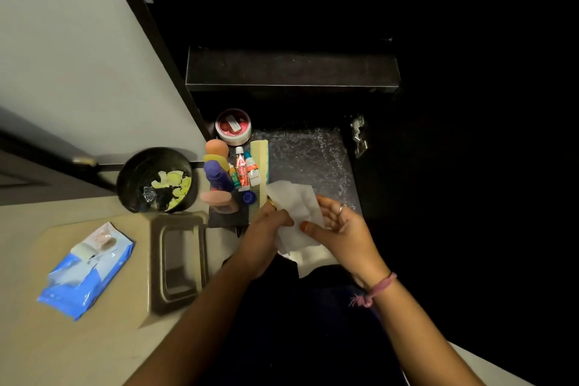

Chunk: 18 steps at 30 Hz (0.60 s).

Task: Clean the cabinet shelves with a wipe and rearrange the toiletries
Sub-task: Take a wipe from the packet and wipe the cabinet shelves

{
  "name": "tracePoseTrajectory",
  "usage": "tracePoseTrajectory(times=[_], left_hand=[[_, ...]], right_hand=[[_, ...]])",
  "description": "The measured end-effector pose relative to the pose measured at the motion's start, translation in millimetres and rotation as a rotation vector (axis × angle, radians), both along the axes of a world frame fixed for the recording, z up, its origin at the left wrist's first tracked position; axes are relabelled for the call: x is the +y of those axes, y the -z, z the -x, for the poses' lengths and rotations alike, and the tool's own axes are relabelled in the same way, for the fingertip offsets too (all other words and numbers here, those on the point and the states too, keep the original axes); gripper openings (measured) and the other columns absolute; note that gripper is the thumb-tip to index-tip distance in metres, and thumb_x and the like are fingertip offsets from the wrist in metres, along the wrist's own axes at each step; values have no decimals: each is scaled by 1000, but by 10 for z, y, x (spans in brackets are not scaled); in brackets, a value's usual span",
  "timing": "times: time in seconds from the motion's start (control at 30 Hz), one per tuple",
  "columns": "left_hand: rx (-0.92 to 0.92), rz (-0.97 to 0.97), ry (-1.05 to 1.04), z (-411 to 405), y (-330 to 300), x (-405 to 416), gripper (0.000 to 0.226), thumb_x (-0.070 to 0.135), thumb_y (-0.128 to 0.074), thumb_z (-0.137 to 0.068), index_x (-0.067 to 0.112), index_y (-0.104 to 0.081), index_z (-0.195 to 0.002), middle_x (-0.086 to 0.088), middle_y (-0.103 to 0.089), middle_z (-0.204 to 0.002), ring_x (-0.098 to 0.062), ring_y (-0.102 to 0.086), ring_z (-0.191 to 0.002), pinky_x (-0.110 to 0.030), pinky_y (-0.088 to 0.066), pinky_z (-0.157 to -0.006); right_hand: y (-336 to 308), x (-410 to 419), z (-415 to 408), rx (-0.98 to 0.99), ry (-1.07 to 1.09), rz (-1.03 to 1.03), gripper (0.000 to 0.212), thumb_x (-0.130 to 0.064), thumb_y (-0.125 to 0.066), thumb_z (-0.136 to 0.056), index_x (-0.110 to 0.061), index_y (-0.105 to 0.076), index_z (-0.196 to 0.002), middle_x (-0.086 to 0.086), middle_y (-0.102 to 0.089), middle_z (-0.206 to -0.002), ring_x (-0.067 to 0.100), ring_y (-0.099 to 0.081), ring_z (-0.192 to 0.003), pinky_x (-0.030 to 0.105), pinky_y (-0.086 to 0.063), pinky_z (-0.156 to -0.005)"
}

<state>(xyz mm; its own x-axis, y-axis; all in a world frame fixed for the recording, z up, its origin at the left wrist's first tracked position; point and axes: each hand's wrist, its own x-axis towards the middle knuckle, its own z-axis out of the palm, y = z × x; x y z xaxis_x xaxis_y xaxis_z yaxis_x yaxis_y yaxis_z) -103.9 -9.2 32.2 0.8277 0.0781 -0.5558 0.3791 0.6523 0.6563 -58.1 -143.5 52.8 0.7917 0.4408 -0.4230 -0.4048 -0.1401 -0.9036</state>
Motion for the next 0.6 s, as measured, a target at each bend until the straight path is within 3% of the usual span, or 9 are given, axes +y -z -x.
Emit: tracePoseTrajectory(times=[0.07,0.17,0.3,0.43,0.53,0.6], left_hand=[[29,-74,-17,-18,50,14,29,0,-46,-81,1,-65,-103,-25,-66,-102,-42,-59,-101,-46,-52,-88],[81,-157,12,-54,137,37,29,-3,-46,-87,12,-61,-107,-11,-67,-100,-22,-62,-94,-29,-51,-75],[113,-156,25,-145,229,147,43,-9,-52,-83,11,-49,-121,-12,-62,-113,-15,-63,-96,-21,-54,-71],[26,-150,112,-285,264,230,34,-5,-60,-82,5,-59,-114,-14,-68,-108,-23,-67,-98,-33,-55,-84],[54,-485,140,-422,304,217,14,4,-68,-81,13,-68,-91,-9,-72,-89,-11,-69,-75,-24,-54,-67],[72,-697,155,-482,348,185,14,11,-70,-80,7,-66,-93,-13,-71,-89,-22,-67,-78,-31,-53,-69]], right_hand=[[21,35,-28,3,-30,28,41,4,-70,-78,-19,-61,-112,4,-71,-104,19,-67,-99,31,-54,-90],[76,82,-92,19,-42,47,31,4,-65,-83,-19,-63,-104,7,-71,-102,22,-67,-96,34,-54,-87],[117,110,-292,8,-170,134,24,5,-56,-88,-15,-64,-99,4,-70,-93,10,-67,-81,23,-54,-75],[140,174,-536,21,-175,181,24,3,-55,-89,-19,-66,-90,2,-69,-85,10,-64,-72,20,-52,-66],[234,231,-621,-36,93,267,18,-5,-58,-89,-20,-65,-95,6,-66,-100,14,-62,-83,17,-51,-69],[297,216,-610,32,368,323,14,-21,-63,-88,-17,-64,-102,5,-66,-106,11,-63,-91,16,-52,-74]])
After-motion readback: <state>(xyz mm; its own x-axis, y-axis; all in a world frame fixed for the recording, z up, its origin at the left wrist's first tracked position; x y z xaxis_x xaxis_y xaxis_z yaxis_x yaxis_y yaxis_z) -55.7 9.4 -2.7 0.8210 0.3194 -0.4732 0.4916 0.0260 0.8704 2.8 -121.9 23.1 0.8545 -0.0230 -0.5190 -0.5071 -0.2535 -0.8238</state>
